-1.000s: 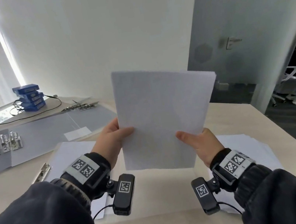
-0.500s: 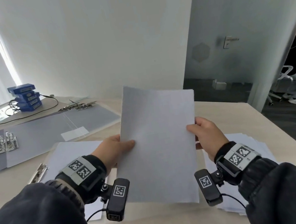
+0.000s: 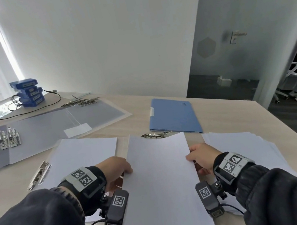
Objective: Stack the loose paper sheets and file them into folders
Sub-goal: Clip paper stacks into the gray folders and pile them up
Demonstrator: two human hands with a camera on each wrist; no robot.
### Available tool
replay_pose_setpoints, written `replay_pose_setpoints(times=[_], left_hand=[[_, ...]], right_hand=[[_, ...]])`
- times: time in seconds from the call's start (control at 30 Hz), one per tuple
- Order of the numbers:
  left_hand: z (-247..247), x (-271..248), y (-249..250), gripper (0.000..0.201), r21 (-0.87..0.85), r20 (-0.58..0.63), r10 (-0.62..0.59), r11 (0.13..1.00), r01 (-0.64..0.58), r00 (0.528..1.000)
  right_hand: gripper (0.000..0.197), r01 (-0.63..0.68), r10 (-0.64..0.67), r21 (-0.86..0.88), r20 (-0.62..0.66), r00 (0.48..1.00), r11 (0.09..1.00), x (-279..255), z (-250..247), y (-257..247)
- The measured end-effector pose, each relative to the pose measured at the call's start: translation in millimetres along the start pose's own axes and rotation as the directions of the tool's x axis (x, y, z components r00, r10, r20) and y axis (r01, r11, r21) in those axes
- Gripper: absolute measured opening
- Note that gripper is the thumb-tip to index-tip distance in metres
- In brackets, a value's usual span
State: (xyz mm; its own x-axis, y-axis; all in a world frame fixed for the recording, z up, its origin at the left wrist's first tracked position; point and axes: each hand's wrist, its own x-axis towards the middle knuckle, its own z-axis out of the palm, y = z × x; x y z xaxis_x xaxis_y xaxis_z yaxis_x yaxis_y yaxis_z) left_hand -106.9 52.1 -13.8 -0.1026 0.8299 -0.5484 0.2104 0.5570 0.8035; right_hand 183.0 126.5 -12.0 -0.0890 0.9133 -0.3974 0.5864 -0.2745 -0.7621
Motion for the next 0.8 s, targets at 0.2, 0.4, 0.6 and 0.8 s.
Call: replay_pose_setpoints(times=[0.2,0.4,0.6,0.8], left_hand=[[-4.9,9.9,5.8,0.035,-0.026,-0.013,-0.025,0.999,0.025,1.000],[-4.4,15.9,9.6,0.030,-0.046,0.011,-0.049,0.998,0.050,0.999],[-4.4,16.4,16.5,0.028,-0.085,-0.020,-0.026,0.996,0.024,0.999],[-9.2,9.5,28.1,0.025,-0.055,-0.072,0.037,0.998,-0.041,0.997]], right_hand=[[0.025,0.022,-0.024,-0.029,-0.046,0.999,0.999,13.7,2.3,-5.2],[0.023,0.033,-0.035,-0.038,-0.042,0.999,0.999,26.2,2.0,-9.9],[0.037,0.040,-0.043,-0.048,-0.070,0.997,0.998,34.6,0.6,-10.0],[0.052,0.038,-0.046,-0.078,-0.099,0.994,0.996,38.6,-3.0,-12.2]])
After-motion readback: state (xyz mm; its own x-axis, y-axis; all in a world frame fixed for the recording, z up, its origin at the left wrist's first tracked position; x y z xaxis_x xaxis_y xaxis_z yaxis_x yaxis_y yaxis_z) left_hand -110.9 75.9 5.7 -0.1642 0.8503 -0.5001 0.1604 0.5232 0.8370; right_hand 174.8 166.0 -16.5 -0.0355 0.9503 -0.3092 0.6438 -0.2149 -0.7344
